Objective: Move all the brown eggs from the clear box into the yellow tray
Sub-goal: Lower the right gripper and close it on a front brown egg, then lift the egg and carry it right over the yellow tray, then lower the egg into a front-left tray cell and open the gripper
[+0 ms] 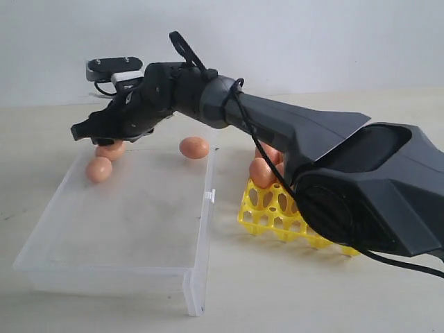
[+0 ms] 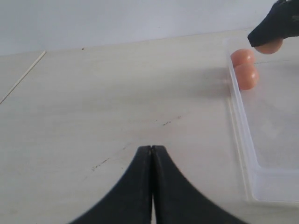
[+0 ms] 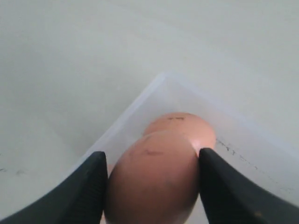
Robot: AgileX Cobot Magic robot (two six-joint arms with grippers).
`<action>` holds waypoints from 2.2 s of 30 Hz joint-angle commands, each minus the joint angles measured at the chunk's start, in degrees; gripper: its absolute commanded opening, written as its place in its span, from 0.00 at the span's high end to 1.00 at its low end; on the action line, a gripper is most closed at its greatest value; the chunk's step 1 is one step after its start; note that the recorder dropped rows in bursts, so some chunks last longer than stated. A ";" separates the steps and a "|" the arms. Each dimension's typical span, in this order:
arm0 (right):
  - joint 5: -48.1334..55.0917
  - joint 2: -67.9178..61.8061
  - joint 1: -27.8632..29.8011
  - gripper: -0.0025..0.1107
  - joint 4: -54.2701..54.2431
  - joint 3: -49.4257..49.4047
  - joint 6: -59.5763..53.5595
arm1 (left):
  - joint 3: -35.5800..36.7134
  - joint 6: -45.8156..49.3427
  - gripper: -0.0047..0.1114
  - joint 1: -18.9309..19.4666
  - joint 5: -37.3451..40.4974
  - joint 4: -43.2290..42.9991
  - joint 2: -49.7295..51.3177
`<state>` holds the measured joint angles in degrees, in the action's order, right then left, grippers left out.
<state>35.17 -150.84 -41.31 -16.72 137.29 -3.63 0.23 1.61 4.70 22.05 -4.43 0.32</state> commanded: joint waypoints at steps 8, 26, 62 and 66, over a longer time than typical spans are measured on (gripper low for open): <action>2.04 6.32 -3.02 0.98 0.79 0.12 -6.82 | -0.23 0.11 0.96 -0.34 -0.35 0.12 -0.32; -23.16 29.92 -3.32 0.98 1.89 -36.64 -9.24 | -0.23 0.11 0.96 -0.34 -0.35 0.12 -0.32; -81.06 52.50 2.46 0.98 -4.34 -105.29 -8.68 | -0.23 0.11 0.96 -0.34 -0.35 0.12 -0.32; -82.89 49.33 2.46 0.98 -1.12 -105.45 -4.44 | -0.23 0.11 0.96 -0.34 -0.35 0.12 -0.32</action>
<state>-44.89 -99.66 -39.15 -20.88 32.21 -11.04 0.23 1.72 4.70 22.05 -4.43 0.32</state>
